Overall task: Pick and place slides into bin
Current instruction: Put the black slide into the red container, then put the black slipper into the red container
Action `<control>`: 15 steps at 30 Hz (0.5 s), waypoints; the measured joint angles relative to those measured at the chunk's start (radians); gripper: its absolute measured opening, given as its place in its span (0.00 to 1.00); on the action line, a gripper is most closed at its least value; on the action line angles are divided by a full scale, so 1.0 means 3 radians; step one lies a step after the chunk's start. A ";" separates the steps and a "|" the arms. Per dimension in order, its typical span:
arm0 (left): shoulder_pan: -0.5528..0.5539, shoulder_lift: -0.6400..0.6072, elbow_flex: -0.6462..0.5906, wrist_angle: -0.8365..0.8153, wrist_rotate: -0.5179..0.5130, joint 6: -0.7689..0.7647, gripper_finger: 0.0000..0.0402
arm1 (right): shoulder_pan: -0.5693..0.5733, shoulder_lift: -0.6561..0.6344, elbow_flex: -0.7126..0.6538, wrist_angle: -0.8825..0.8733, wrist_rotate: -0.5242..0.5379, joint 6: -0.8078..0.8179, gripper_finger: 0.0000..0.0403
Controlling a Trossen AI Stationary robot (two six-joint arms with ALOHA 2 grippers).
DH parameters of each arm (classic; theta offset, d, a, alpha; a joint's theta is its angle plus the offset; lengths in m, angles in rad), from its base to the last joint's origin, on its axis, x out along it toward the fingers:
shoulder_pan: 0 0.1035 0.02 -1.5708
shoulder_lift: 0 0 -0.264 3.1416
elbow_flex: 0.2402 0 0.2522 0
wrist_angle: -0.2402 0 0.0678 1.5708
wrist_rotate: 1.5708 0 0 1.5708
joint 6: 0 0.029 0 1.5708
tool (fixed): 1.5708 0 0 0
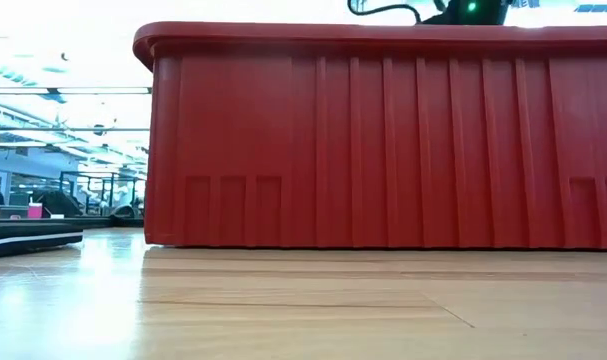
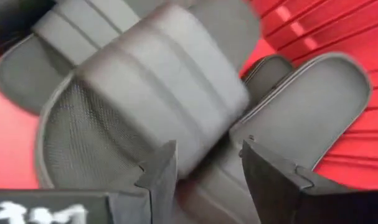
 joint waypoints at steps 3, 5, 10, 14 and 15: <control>0.0000 0.0000 0.0000 0.0001 0.0000 0.0001 0.56 | 0.0001 -0.0057 0.0003 0.0042 -0.0192 0.0017 0.42; 0.0000 0.0000 0.0000 0.0001 0.0001 0.0000 0.56 | 0.0001 -0.0087 0.0003 0.0066 -0.0355 -0.0011 0.42; 0.0000 -0.0030 -0.0003 -0.0067 0.0273 -0.0019 0.56 | 0.0101 -0.0199 0.0003 0.0157 -0.0083 -0.0002 0.42; 0.0000 -0.0263 -0.0004 -0.0945 0.0390 0.0418 0.55 | 0.0189 -0.0449 0.0041 0.0753 0.0276 -0.0477 0.38; 0.0000 -0.0345 -0.0003 -0.1295 0.0355 0.0670 0.55 | 0.0201 -0.0531 0.0052 0.0999 0.0274 -0.0711 0.36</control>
